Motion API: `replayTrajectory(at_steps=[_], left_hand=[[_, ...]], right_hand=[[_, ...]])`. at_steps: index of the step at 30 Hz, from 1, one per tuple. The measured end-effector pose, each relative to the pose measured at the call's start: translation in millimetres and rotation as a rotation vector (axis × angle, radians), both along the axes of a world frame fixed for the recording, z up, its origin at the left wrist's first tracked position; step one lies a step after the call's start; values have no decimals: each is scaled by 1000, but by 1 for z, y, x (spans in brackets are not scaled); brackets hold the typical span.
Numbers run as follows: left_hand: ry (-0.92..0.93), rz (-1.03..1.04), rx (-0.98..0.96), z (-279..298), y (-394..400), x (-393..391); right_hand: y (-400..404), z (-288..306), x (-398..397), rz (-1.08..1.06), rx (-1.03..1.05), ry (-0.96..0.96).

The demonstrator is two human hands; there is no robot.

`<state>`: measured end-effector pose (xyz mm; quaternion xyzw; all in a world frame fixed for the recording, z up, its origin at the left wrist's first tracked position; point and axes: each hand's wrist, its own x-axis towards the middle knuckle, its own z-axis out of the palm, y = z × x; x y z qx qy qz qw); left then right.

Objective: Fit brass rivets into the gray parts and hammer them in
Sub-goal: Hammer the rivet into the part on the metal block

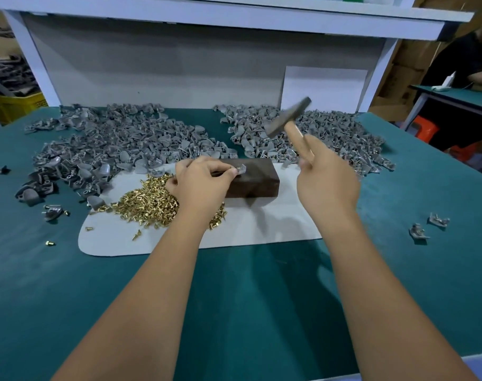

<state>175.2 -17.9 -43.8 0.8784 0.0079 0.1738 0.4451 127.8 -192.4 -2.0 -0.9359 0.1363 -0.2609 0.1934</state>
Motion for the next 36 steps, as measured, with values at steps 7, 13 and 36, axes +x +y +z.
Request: replayTrajectory(at_steps=[7,13,36], left_hand=[[-24,-150,-243,6,2,3],[-66,-231,-310,10,3,2],[-115,-180,-93,18,-1,-8]], right_hand=[[-18,-26,-1,-54,27,210],[-12,-27,0,-122,-100,230],[14,2,56,340,602,-144]])
